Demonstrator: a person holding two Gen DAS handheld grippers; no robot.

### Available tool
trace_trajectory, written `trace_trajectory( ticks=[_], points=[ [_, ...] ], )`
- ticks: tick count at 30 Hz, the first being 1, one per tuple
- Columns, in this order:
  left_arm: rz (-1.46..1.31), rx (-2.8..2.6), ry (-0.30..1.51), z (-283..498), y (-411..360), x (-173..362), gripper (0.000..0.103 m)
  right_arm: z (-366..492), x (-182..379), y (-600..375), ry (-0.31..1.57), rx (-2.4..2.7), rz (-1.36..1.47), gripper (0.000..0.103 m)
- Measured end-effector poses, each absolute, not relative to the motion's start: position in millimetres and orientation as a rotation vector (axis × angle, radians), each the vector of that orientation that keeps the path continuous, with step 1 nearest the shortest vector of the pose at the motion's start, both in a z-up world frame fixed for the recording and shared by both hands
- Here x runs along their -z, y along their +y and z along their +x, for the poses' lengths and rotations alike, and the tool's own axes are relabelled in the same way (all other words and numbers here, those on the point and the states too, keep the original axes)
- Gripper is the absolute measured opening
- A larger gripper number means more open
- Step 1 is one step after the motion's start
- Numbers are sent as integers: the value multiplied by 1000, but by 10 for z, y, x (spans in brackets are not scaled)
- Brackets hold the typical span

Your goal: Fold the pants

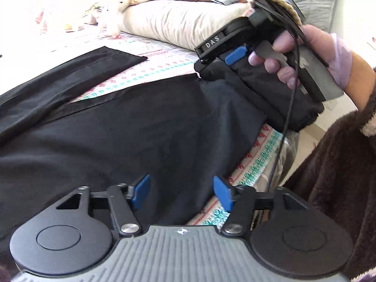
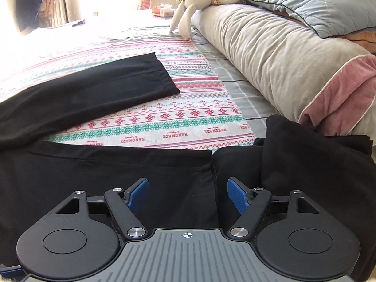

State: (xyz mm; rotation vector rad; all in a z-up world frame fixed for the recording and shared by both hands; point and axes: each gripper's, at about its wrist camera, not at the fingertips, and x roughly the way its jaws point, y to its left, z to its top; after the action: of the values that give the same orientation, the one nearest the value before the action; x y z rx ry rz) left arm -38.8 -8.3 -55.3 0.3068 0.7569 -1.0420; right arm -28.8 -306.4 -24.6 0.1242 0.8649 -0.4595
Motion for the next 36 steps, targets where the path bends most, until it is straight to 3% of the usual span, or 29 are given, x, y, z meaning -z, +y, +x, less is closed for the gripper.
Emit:
trace_trajectory(
  ticks=[3,9,17,27,36],
  points=[
    [294,1001,748,-302,-70,512,92,-205,239,-3055,865,450,163,83],
    [290,877,743,-78,-36,450,103,20,239,-3018,875,446,189,84],
    [194,680,811,511,50,366,103,392,222,-3118,853,398,282,95],
    [152,502,810,1279,22,259,103,686,357,-3279,891,402,518,96],
    [208,507,821,2038,-455,258,103,877,550,-3415,883,447,700,96]
  ],
)
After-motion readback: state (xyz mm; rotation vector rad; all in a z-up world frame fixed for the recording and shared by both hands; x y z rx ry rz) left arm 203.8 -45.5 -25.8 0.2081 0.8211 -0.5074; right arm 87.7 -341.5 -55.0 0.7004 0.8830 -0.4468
